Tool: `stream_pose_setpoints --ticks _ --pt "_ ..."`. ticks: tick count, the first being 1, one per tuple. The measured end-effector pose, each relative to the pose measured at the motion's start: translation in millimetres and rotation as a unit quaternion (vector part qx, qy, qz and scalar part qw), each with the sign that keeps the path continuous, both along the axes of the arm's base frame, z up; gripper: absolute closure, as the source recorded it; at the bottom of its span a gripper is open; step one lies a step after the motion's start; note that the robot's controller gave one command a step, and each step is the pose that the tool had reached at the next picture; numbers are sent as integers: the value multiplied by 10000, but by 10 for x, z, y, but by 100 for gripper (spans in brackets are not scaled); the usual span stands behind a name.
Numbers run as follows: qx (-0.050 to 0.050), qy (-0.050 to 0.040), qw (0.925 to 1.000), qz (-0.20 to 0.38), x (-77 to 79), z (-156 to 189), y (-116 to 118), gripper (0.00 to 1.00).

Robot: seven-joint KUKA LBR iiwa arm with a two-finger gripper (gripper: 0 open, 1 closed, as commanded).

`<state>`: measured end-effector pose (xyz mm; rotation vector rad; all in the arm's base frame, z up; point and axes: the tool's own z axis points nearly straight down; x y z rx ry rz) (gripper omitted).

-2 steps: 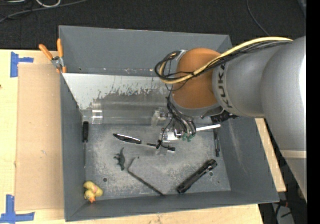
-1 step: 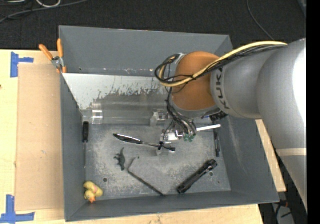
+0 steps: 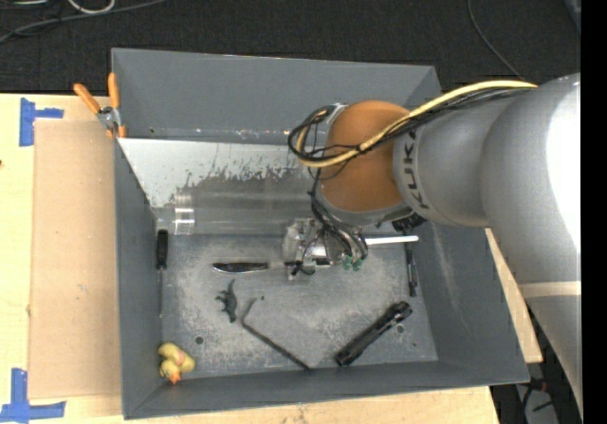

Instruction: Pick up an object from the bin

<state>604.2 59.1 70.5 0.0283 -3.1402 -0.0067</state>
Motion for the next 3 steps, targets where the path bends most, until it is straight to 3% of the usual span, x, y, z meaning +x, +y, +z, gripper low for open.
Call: stream_pose_setpoints --ticks 3 --pt "1 9 10000 5 -11 274 0 100"
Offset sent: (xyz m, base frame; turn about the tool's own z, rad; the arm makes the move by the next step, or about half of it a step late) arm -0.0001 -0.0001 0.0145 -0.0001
